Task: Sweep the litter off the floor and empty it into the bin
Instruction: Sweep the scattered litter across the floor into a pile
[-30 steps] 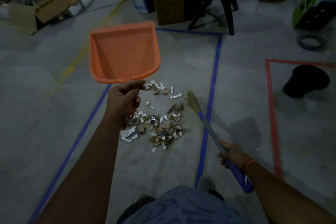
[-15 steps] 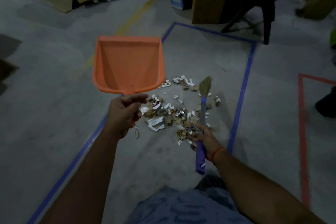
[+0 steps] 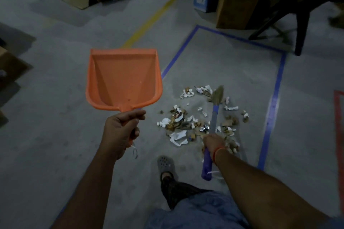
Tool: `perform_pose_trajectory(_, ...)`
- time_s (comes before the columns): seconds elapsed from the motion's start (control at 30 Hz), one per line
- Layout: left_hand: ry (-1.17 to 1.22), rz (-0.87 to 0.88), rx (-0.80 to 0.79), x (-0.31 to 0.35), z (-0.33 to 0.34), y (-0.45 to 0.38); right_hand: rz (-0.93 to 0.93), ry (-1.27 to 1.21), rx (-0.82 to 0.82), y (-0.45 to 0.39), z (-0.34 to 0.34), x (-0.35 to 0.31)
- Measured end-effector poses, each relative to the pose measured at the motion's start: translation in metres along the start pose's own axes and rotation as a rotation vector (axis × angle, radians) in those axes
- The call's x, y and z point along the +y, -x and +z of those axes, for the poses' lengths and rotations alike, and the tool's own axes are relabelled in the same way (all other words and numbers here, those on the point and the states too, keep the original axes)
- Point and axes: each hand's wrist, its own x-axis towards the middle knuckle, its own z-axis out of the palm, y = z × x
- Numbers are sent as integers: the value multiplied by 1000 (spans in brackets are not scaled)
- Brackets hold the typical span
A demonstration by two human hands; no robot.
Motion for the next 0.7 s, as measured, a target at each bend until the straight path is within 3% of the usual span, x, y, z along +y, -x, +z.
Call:
perform_pose_trajectory(0.2, -106, -52, -85, 28, -41, -104, 44, -110, 12, -35, 75, -28)
perform_pose_trajectory(0.43, -94, -47, -159, 50, -71, -197, 47, -263, -11, -48, 113, -60)
perform_pose_trajectory(0.7, -84, -34, -342, 59, -130, -306, 24, -119, -70, -15, 199, -74)
